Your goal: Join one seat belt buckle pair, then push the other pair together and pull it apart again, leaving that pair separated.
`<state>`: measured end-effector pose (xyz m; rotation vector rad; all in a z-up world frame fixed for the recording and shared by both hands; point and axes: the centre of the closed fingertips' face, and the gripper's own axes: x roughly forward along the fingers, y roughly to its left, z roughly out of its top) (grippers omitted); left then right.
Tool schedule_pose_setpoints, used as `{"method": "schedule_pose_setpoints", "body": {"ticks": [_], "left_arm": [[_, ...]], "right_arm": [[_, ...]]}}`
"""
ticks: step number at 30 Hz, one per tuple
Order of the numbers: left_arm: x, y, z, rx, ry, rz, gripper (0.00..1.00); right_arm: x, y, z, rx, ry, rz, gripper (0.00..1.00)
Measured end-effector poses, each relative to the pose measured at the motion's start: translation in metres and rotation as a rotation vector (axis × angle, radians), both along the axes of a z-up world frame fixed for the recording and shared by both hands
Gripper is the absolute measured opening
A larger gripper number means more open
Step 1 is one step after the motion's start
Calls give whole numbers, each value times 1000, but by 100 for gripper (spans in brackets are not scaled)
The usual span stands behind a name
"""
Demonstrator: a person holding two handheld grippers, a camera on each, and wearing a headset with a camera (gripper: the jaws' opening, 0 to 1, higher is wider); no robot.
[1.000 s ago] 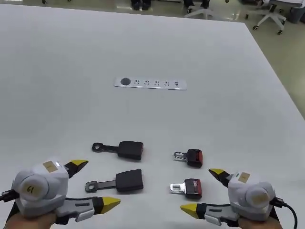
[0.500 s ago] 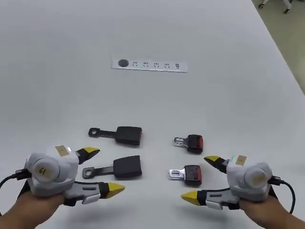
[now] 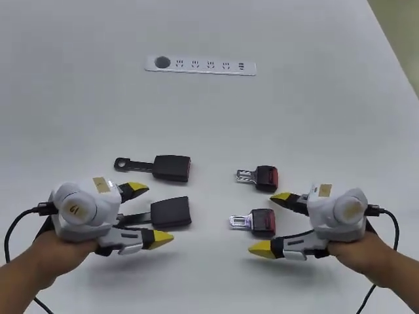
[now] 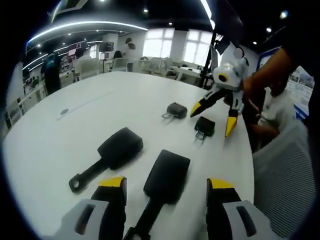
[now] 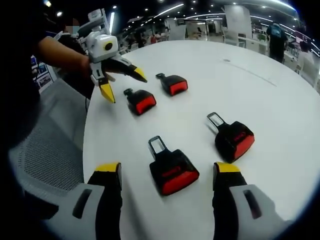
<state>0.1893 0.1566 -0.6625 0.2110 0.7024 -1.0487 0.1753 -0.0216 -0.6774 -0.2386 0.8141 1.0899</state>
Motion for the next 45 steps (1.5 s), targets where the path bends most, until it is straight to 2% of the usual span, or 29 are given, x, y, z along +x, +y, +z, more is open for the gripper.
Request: {"method": "schedule_pose_setpoints", "body": {"ticks": [3, 5, 6, 7, 8, 10, 11, 12, 13, 14, 15, 16, 17, 18, 19, 20, 21, 23, 24, 25, 26, 28, 32, 37, 38, 39, 42, 43, 45], "left_arm": [[-1, -6, -4, 17, -1, -37, 60], [-1, -8, -6, 30, -16, -73, 59], [1, -9, -8, 30, -9, -75, 58], [1, -11, -8, 23, 4, -77, 57], [1, -13, -8, 19, 8, -85, 57], [4, -15, -9, 22, -9, -94, 55], [4, -16, -11, 29, -8, -104, 54], [2, -16, -14, 42, 12, -114, 54], [-1, -15, -18, 72, 12, -135, 52], [1, -11, -19, 108, -33, -145, 51], [-1, -17, -16, 65, -17, -125, 51], [0, -21, -13, 17, -32, -129, 51], [1, -18, -15, 74, -81, -164, 49], [1, -17, -16, 85, -94, -177, 43], [-1, -18, -18, 84, -95, -205, 39], [0, -20, -18, 87, -120, -237, 37], [0, -17, -20, 116, -141, -285, 36], [-3, -17, -23, 109, -111, -314, 35], [-3, -17, -23, 114, -122, -335, 34], [-1, -17, -25, 111, -115, -332, 34], [-3, -17, -25, 111, -114, -349, 34], [-2, -16, -27, 117, -118, -382, 34], [-1, -12, -30, 116, -102, -401, 33], [-1, -12, -30, 117, -94, -400, 33], [0, -12, -31, 113, -84, -390, 33], [0, -12, -30, 89, -66, -362, 33], [1, -11, -32, 113, -78, -382, 33], [1, -11, -32, 125, -91, -403, 33], [1, -11, -31, 128, -85, -407, 33]], "right_arm": [[0, 0, -3, -6, 4, 43, 74], [-2, -3, -9, -24, 15, 74, 69], [1, -5, -11, -35, -7, 104, 65], [1, -3, -11, -20, 10, 73, 64], [0, -1, -10, -17, 11, 77, 65], [-4, 0, -10, -27, -5, 115, 63], [-4, 1, -10, -20, -2, 121, 61], [-5, 1, -10, -16, 0, 128, 60], [-5, 2, -11, -24, -16, 153, 57], [-7, 4, -9, -23, -14, 159, 55], [-9, 9, -6, 11, 21, 149, 52], [-7, 9, -6, 10, 16, 147, 52], [-7, 9, -8, -6, -7, 173, 51], [-5, 8, -9, -21, -27, 184, 49], [-6, 10, -9, -15, -16, 183, 49], [-6, 10, -8, -14, -14, 187, 49], [-6, 10, -9, -28, -25, 196, 47], [-6, 8, -10, -34, -23, 202, 39], [-6, 5, -10, -33, -20, 211, 34], [-4, 4, -12, -48, -68, 251, 34], [-5, 1, -13, -46, -39, 220, 34], [-5, 1, -12, -46, -42, 230, 33], [-6, 2, -10, -62, -37, 244, 33], [-6, 2, -10, -66, -25, 266, 33], [-5, 2, -11, -62, -22, 266, 33], [-6, 4, -12, -62, -19, 270, 32], [-5, 14, -11, -59, -24, 292, 32], [-5, 19, -11, -58, -29, 301, 32], [-3, 25, -11, -44, -24, 298, 32]]}}
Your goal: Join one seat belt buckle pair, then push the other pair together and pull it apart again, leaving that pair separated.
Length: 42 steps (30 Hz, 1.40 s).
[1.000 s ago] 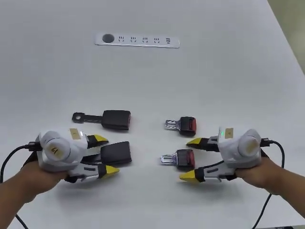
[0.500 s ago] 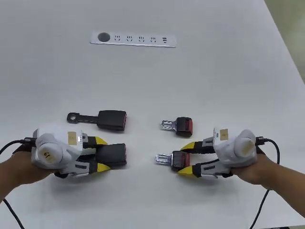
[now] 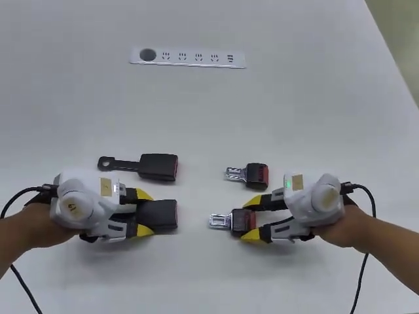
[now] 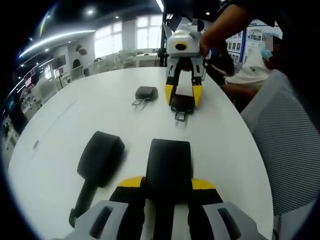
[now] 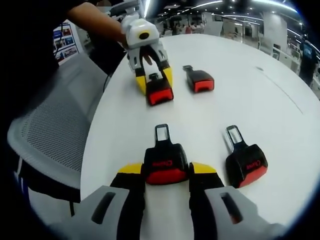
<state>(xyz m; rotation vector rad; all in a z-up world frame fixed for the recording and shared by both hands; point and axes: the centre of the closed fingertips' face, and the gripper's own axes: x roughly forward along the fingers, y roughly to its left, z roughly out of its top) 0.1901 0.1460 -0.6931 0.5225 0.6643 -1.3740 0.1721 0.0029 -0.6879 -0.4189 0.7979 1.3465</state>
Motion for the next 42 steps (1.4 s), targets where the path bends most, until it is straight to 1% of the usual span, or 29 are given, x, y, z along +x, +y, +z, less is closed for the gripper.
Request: {"method": "schedule_pose_setpoints", "body": {"ticks": [1, 2, 3, 5, 6, 7, 10, 12, 13, 15, 18, 19, 20, 21, 23, 24, 25, 26, 30, 35, 39, 42], "left_arm": [[0, 0, 0, 3, 2, -3, 33], [1, 1, 0, 11, 9, -5, 33], [0, 1, 0, 16, 1, -17, 33], [1, 1, 0, 19, 0, -20, 33], [1, 1, 0, 20, 1, -21, 33], [1, 1, 0, 22, -1, -24, 33], [1, 1, 0, 30, 4, -26, 33], [0, 1, 1, 34, 4, -32, 33], [0, 1, 1, 38, 2, -35, 33], [-1, 0, 3, 42, 2, -39, 33], [-1, -1, 3, 51, 7, -33, 33], [-1, 0, 3, 52, 10, -32, 33], [-1, 0, 2, 51, 9, -24, 33], [0, -1, 2, 49, 9, -23, 33], [-1, -1, 2, 56, 6, -32, 33], [-1, -1, 2, 61, 4, -37, 33], [-1, -1, 2, 61, 7, -36, 33], [-1, -1, 2, 61, 6, -38, 33], [0, -2, 1, 60, 20, -31, 33], [-2, -3, 2, 61, 18, -42, 33], [-2, -3, 2, 68, 21, -64, 33], [-2, -3, 1, 86, 18, -89, 33]], "right_arm": [[1, 1, -1, -5, 9, -9, 32], [1, 7, 0, 12, 17, -7, 32], [2, 11, 1, 20, 7, 1, 32], [6, 24, 2, 32, 8, -17, 32], [8, 27, 1, 27, -2, -6, 32], [8, 29, 0, 24, 1, 5, 32], [8, 36, -3, 37, 5, 5, 32], [10, 39, -8, 44, -5, 8, 32], [11, 41, -10, 47, -1, 4, 32], [13, 48, -6, 55, -13, -6, 32], [12, 58, -8, 73, -7, -7, 32], [12, 58, -6, 70, -12, -4, 32], [13, 63, -4, 79, -5, -10, 32], [13, 67, -4, 79, -10, -5, 32], [14, 74, -4, 88, -10, -2, 32], [15, 75, -3, 92, -29, 16, 32], [14, 72, -3, 87, -12, 8, 32], [13, 72, -3, 90, -10, 7, 32], [13, 75, -2, 85, -7, 4, 32], [13, 77, 0, 92, -3, -7, 32], [12, 79, 0, 95, -1, -8, 32], [13, 84, -3, 98, -1, -12, 32]]}}
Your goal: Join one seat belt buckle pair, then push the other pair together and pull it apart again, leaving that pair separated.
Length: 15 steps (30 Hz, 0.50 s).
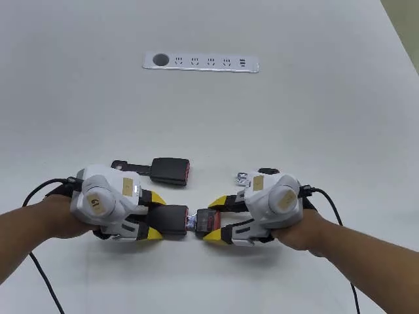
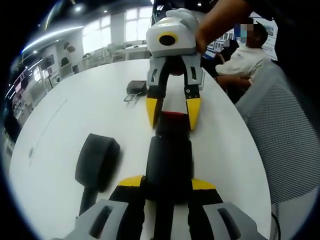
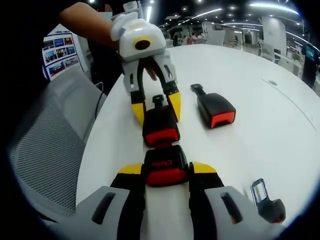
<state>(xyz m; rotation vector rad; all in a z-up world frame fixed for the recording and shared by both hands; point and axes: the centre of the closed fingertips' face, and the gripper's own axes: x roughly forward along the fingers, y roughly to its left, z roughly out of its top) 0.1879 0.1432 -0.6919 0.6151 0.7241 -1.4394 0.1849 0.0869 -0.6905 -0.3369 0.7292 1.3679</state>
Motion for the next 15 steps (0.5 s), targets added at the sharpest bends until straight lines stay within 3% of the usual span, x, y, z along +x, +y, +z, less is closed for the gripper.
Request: {"method": "schedule_pose_setpoints", "body": {"ticks": [9, 15], "left_arm": [[-2, 2, 0, 7, 12, -1, 33], [0, 2, 0, 2, 14, 3, 33]], "right_arm": [[0, 12, 2, 12, 21, -27, 32], [1, 8, 0, 8, 11, -16, 32]]}}
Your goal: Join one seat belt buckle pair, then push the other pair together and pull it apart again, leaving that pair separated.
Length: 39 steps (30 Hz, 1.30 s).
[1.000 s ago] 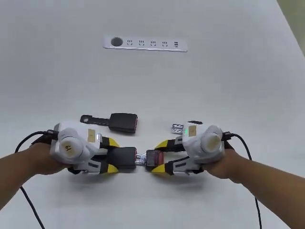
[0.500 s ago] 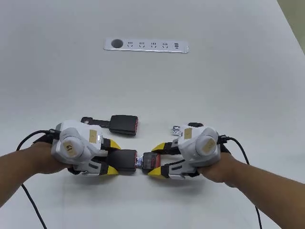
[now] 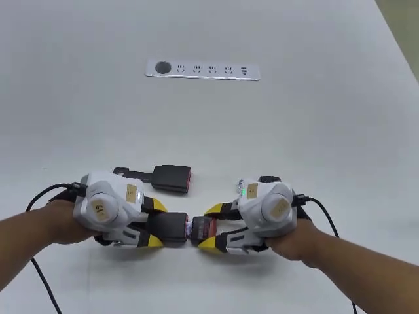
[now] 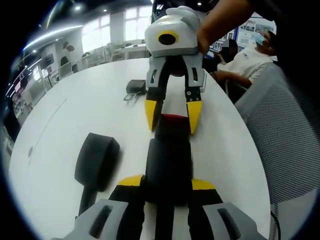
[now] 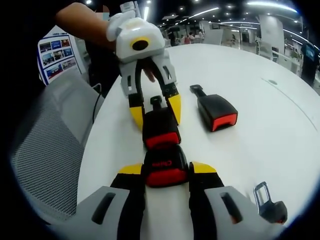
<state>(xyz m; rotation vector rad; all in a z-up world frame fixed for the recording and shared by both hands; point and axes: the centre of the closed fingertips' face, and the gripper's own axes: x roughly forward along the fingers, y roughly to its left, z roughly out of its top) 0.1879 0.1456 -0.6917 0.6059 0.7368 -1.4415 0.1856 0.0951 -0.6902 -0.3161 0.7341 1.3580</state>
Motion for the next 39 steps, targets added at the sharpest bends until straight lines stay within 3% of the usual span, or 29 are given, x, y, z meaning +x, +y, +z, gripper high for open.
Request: {"method": "schedule_pose_setpoints", "body": {"ticks": [8, 14, 23, 39], "left_arm": [[0, 1, 2, 10, -10, -50, 33], [0, 2, 4, 20, -13, -88, 33], [0, 5, 4, -12, -3, -88, 32], [-2, 6, 2, -14, 7, -62, 32]], "right_arm": [[-1, -4, 0, -20, -31, 28, 32], [-2, -5, 2, -20, -28, 52, 32], [-2, -8, 0, -31, -53, 81, 32], [-3, -9, 1, -18, -44, 70, 31]]}}
